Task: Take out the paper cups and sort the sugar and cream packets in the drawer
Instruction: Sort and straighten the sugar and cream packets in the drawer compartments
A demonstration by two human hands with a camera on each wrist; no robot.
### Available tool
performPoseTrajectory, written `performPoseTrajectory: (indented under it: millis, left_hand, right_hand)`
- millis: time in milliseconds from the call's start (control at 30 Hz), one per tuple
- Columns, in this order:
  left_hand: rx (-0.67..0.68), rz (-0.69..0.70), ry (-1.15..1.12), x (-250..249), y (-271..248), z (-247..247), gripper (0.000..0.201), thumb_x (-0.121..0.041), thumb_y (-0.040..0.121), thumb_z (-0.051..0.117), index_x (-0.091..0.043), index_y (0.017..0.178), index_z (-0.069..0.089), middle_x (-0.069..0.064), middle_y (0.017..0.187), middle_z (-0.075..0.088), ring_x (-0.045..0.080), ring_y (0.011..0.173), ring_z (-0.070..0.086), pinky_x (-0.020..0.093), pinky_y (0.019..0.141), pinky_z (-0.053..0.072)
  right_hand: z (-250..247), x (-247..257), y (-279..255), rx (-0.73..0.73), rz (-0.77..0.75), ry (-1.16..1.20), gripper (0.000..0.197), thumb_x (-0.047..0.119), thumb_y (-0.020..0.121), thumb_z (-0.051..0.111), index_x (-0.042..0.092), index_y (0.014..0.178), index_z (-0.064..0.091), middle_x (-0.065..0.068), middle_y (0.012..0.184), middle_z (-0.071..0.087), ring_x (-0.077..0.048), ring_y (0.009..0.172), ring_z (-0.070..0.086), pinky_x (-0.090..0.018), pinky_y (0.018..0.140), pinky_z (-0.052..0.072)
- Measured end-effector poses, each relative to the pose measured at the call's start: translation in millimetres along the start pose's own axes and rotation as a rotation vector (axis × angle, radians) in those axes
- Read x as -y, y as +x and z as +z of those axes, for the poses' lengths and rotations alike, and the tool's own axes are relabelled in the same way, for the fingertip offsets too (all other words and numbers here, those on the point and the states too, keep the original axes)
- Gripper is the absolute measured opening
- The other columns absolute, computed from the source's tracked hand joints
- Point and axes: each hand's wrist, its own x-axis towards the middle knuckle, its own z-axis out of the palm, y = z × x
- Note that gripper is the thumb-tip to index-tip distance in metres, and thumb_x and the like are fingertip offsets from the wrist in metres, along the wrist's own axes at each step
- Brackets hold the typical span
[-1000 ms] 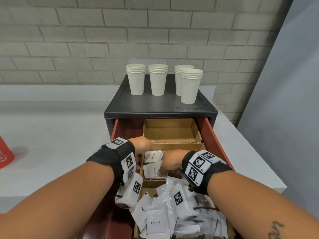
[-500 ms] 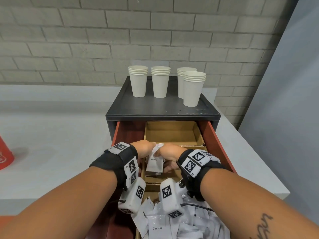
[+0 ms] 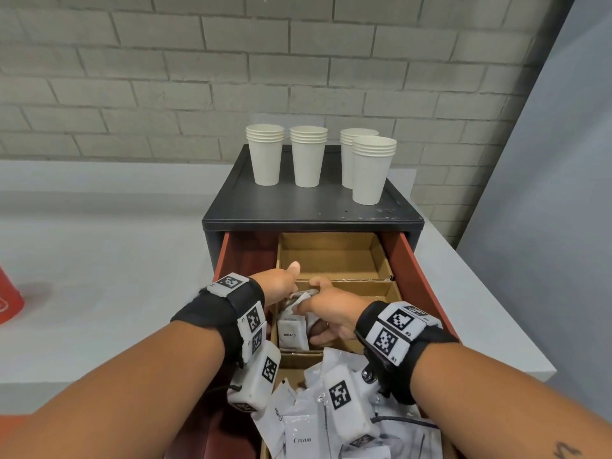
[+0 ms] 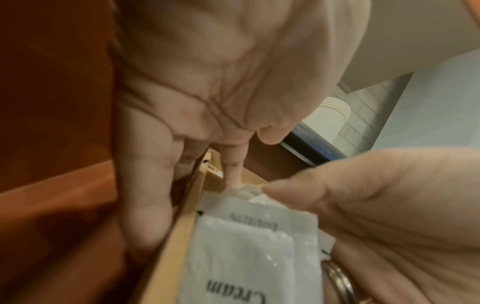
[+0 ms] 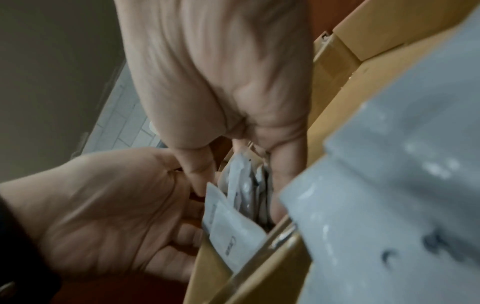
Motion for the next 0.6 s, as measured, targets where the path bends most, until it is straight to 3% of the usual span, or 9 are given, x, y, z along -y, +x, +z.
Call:
performPoseTrajectory:
  millis: [100, 167, 200, 300, 467, 600]
  left_hand:
    - [-0.016, -0.003, 0.038, -2, -2, 1, 0.062, -0.046, 0.101, 0.01, -0.007, 0.102, 0.058, 0.017, 0.138, 0.047, 0.031, 0.126, 0.044, 0.039, 0.107, 0.035]
    - [-0.027, -0.014, 0.041, -1, -1, 1, 0.067, -0.048, 0.101, 0.01, -0.003, 0.109, 0.059, 0.018, 0.138, 0.047, 0.032, 0.126, 0.044, 0.041, 0.107, 0.035]
    - [-0.031, -0.015, 0.036, -1, -1, 2, 0.069, -0.048, 0.1, 0.011, -0.001, 0.115, 0.058, 0.018, 0.139, 0.045, 0.032, 0.127, 0.043, 0.042, 0.107, 0.035]
    - [-0.038, -0.009, 0.003, 1, 0, 2, 0.068, -0.05, 0.1, 0.012, 0.0, 0.122, 0.054, 0.018, 0.14, 0.044, 0.032, 0.129, 0.041, 0.042, 0.107, 0.035]
    - [-0.038, -0.007, -0.026, 1, 1, 2, 0.065, -0.049, 0.1, 0.014, -0.002, 0.132, 0.047, 0.017, 0.143, 0.041, 0.032, 0.131, 0.039, 0.042, 0.11, 0.033]
    - [-0.06, -0.003, -0.135, 1, 0, -1, 0.059, -0.048, 0.1, 0.026, -0.007, 0.139, 0.042, 0.015, 0.147, 0.037, 0.031, 0.135, 0.035, 0.04, 0.11, 0.032]
  right_hand:
    - [-3, 3, -3, 0.072, -0.01, -0.038, 0.033, 0.023, 0.089, 0.058, 0.022, 0.12, 0.048, -0.01, 0.132, 0.042, -0.027, 0.095, 0.05, -0.042, 0.084, 0.051]
    - [-5, 3, -4, 0.099, -0.037, -0.104, 0.012, 0.021, 0.087, 0.062, 0.018, 0.096, 0.055, -0.005, 0.119, 0.048, -0.022, 0.104, 0.045, -0.041, 0.083, 0.05]
    - [-6, 2, -1, 0.125, -0.057, -0.136, 0.01, 0.017, 0.086, 0.064, 0.019, 0.092, 0.055, -0.002, 0.112, 0.05, -0.02, 0.107, 0.044, -0.04, 0.082, 0.049]
    - [-3, 0, 3, 0.186, -0.089, -0.216, 0.036, 0.005, 0.08, 0.069, 0.016, 0.111, 0.055, -0.003, 0.108, 0.055, -0.019, 0.11, 0.051, -0.039, 0.085, 0.051]
    - [4, -2, 12, 0.148, -0.155, -0.264, 0.027, -0.003, 0.079, 0.067, 0.019, 0.084, 0.052, -0.002, 0.083, 0.056, -0.008, 0.075, 0.054, -0.03, 0.072, 0.054]
    - [-9, 1, 6, 0.133, -0.205, -0.252, 0.028, -0.004, 0.081, 0.065, 0.018, 0.095, 0.055, -0.005, 0.101, 0.056, -0.013, 0.087, 0.054, -0.027, 0.068, 0.053]
